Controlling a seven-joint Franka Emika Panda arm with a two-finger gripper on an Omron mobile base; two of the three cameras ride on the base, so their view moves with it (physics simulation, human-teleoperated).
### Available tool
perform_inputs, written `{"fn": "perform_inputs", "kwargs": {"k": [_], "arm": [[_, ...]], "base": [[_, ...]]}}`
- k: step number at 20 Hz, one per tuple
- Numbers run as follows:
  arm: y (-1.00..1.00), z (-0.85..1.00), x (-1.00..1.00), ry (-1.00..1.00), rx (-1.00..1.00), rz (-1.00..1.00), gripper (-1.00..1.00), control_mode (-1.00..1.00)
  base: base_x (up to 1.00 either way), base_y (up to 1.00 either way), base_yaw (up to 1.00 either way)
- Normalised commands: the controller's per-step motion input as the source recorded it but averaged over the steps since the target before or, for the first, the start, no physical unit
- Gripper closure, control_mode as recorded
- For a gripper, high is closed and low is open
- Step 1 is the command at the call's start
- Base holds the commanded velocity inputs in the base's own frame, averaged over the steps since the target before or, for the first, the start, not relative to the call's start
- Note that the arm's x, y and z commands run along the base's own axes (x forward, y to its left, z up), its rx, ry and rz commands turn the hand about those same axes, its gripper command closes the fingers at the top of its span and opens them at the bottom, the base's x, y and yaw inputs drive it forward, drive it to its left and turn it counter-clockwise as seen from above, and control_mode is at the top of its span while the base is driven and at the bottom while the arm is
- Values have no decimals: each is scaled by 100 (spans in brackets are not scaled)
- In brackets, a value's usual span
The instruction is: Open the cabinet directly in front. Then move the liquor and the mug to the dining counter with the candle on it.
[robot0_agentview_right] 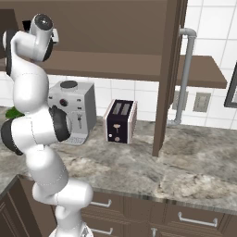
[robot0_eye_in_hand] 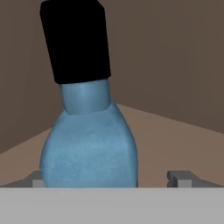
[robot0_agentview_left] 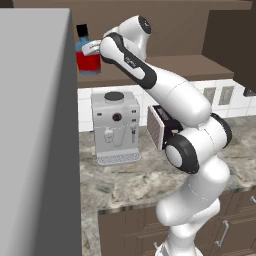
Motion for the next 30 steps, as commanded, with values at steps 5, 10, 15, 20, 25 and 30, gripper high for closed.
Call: {"fn": "perform_inputs", "kwargs": {"k": [5,10,15,20,25,30], "arm": [[21,-15,13,0,0,0,100,-100],[10,-7,0,0,0,0,100,-100],[0,0,-10,-1,0,0,100,-100],[-11,0,-91,-16,6,-2,100,-100],[-26,-10,-100,-29,13,-6,100,-100],[-53,-30,-100,-29,20,-8,100,-100]], "base": [[0,0,0],[0,0,0],[0,0,0],[0,0,0],[0,0,0],[0,0,0]]}}
